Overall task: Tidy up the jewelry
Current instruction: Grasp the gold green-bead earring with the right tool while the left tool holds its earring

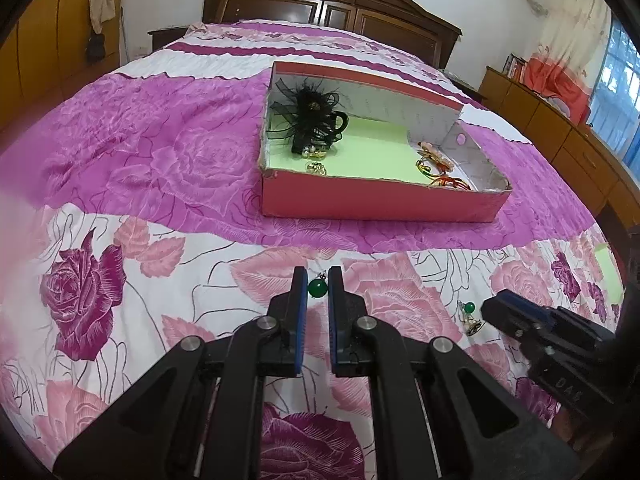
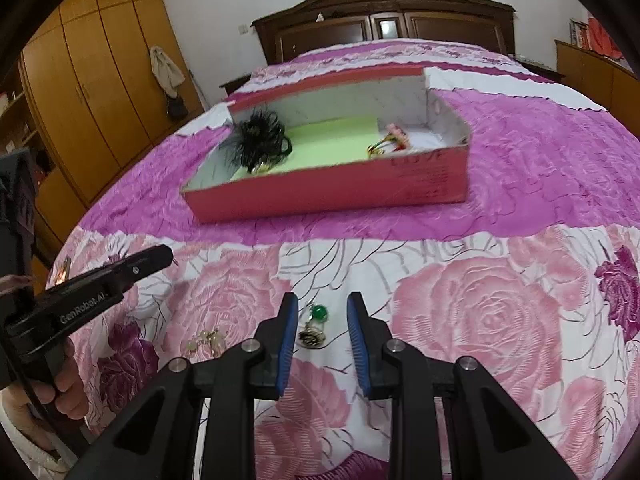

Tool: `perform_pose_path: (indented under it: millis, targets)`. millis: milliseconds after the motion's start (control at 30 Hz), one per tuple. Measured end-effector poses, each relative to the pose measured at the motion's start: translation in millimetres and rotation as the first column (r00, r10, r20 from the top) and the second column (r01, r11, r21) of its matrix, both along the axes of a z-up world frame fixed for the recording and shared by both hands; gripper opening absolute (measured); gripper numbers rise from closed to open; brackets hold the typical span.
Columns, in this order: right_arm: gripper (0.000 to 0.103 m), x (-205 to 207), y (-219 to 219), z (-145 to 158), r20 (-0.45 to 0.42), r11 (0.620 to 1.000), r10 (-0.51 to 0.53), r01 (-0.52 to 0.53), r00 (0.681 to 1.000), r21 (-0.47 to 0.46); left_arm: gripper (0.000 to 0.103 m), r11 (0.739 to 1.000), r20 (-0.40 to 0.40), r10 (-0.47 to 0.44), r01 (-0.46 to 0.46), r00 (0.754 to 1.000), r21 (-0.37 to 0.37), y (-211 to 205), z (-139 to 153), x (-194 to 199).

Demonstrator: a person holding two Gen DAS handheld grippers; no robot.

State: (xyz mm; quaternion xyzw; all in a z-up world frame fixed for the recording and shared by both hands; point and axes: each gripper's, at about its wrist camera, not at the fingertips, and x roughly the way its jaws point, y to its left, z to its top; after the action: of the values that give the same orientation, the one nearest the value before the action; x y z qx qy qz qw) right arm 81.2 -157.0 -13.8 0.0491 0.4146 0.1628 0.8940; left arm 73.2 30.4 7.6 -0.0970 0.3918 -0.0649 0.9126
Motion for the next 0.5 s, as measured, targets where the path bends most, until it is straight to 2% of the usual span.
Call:
perform_pose_path:
  millis: [233, 433, 500]
  targets:
    - [0.028, 9.9, 13.2, -11.3, -0.046, 0.999, 0.005, -0.007, 0.999, -0.048, 0.001, 1.0, -0.005, 0.006, -0.006, 1.0, -0.012, 5.0, -3.8, -2.2]
    - [0.027, 13.4, 14.5, -17.1, -0.069, 0.999, 0.009, -0.012, 0.998, -0.052, 0.001, 1.0, -0.008, 0.009, -0.01, 1.0, -0.022, 7.3, -6.0, -2.2]
    - [0.023, 13.8, 15.1, -17.7, -0.069, 0.998, 0.012, -0.016, 0.998, -0.056, 0.001, 1.0, -0.009, 0.01, -0.01, 1.0, -0.024, 7.4, -6.5, -1.8]
